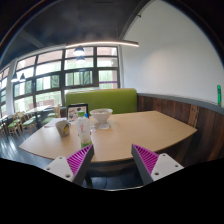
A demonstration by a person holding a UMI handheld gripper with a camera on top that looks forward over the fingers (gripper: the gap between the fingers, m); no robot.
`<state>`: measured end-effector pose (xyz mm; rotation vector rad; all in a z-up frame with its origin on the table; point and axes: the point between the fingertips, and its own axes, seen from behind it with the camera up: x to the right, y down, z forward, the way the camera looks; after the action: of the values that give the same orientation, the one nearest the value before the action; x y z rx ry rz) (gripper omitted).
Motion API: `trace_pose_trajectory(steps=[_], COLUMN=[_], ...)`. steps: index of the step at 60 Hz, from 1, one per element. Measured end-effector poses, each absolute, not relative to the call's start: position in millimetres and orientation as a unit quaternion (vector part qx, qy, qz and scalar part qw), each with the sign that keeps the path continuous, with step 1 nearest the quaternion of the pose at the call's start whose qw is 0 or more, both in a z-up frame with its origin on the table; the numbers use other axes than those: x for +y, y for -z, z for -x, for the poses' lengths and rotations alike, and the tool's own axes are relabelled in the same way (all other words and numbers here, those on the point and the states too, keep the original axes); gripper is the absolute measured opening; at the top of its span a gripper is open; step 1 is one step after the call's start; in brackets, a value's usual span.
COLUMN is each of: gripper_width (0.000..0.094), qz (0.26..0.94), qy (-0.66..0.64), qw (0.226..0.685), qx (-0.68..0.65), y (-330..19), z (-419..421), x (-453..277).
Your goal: Pour water
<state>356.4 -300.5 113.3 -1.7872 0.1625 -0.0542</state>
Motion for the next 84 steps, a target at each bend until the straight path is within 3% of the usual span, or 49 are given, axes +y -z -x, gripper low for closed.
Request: trace_pose_trajectory(steps=[21,34,47,53,56,57,74,84], gripper_width=[0.0832,0.0828,0.0827,0.0722,0.0450,0.0432,0.0271,0.0271], qz=[0.774,0.739,0.728,0.721,0.720,0.723,0.719,0.729], qy=[0.009,-0.020,0.009,0.030,0.048,0.051,0.028,0.065], qw=[0.632,0.673,0.684,0.691,0.691,0.688,0.692,0.682], qx=[0.047,0.026,0.035,0.045,0.049,0.050,0.053,0.021], y=[-105,-97,-74,-78,-75,-73,-70,-82], z=[-320,-263,-242,-244,-251,-251,-248,-248], x=[-283,-217,-122,-94,-83,-81,-80,-75])
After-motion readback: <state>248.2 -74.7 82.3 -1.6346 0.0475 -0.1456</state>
